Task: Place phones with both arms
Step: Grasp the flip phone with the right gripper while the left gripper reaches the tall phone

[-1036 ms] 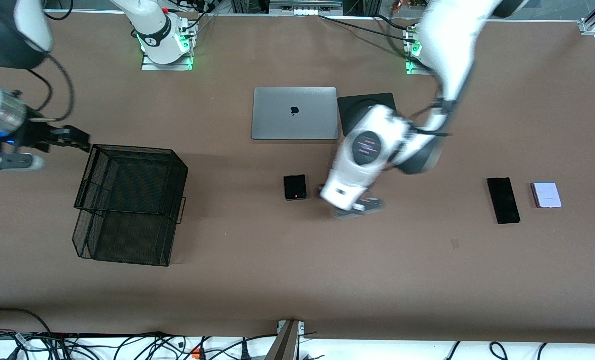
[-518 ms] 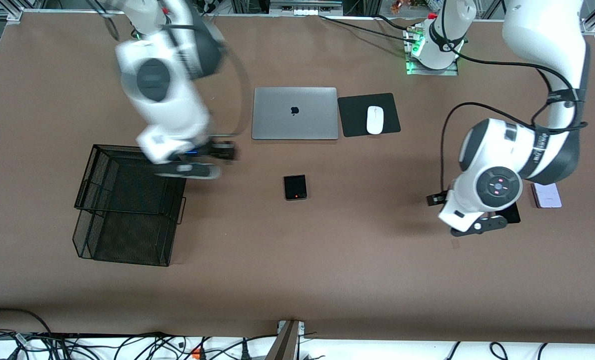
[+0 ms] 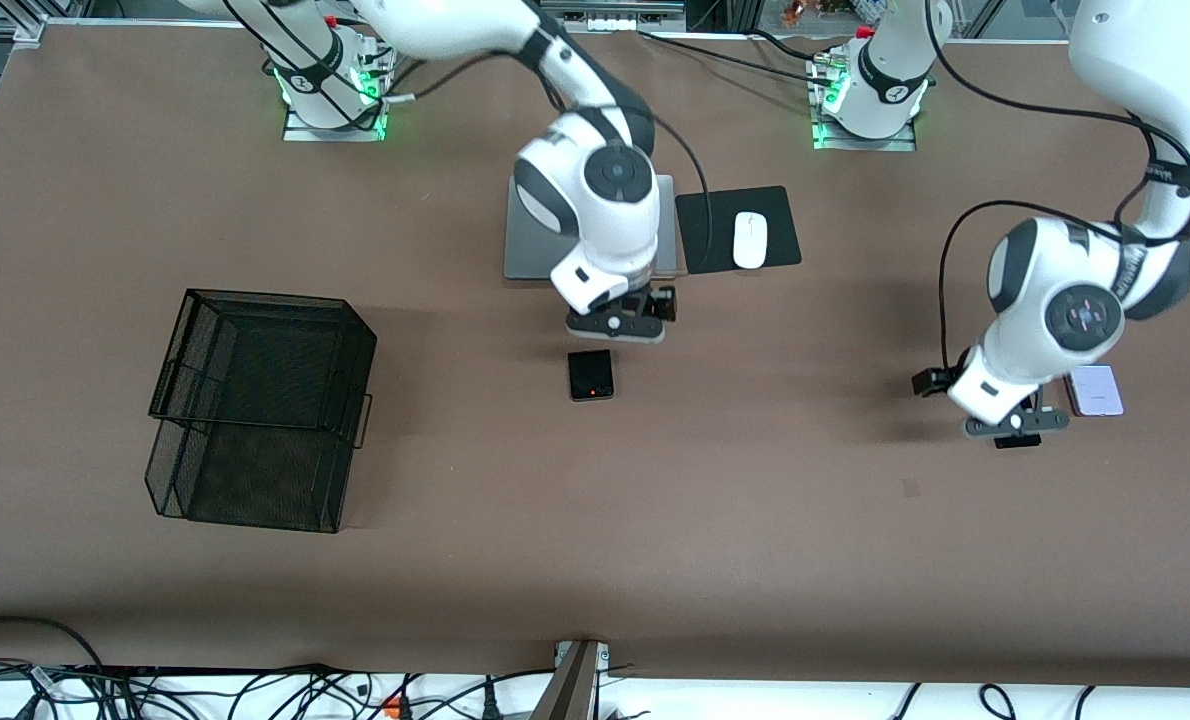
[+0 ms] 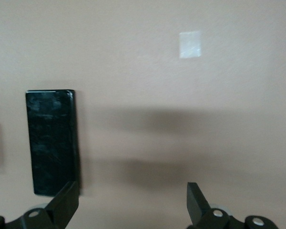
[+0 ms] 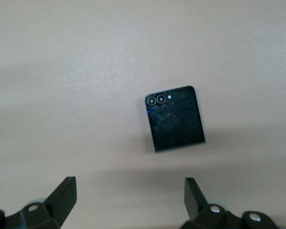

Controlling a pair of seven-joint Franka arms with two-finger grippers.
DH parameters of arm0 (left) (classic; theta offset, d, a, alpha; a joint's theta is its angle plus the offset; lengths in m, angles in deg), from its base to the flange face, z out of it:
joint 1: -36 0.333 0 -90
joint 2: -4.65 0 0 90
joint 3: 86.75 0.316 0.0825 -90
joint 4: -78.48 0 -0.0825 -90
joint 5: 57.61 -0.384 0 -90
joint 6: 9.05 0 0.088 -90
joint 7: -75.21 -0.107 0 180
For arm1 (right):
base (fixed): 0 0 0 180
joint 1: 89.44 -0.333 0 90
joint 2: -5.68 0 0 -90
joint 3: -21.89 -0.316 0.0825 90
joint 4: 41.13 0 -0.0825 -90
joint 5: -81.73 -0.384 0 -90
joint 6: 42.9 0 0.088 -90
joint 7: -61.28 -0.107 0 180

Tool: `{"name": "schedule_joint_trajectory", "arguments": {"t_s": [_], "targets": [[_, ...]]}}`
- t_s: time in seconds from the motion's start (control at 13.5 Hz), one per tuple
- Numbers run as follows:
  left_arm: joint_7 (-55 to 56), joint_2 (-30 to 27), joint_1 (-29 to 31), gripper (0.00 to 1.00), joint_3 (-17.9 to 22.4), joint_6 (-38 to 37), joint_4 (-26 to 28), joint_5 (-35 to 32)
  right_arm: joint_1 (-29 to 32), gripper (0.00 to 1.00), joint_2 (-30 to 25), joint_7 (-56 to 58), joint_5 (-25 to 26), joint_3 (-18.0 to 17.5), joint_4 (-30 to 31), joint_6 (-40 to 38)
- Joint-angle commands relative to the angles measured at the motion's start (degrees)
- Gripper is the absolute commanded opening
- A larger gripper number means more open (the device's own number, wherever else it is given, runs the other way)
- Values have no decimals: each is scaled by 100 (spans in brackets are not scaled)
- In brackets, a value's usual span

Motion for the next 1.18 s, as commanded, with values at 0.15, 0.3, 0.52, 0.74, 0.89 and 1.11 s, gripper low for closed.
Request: {"name": "schedule_joint_trajectory", "arguments": {"t_s": [0.15,0.3,0.52,0.74,0.89,1.11], "targets": [[-1321,130,1362,100,-127,1172,499,-399,354,100,492,927,50,62,11,746],[-1471,499,1592,100,-127,1576,472,-399,390,100,667,928,76,62,83,1073],[-1577,869,1716,100,-136,1798,279,-390,390,100,808,919,94,62,83,1276],[-1604,1028,1725,100,-136,1807,200,-320,337,100,897,901,103,62,83,1329],[-1604,1046,1725,100,-136,1833,200,-311,329,86,897,901,111,62,127,1321],[-1586,1133,1725,60,-136,1842,200,-302,329,99,879,901,129,62,127,1321]]}}
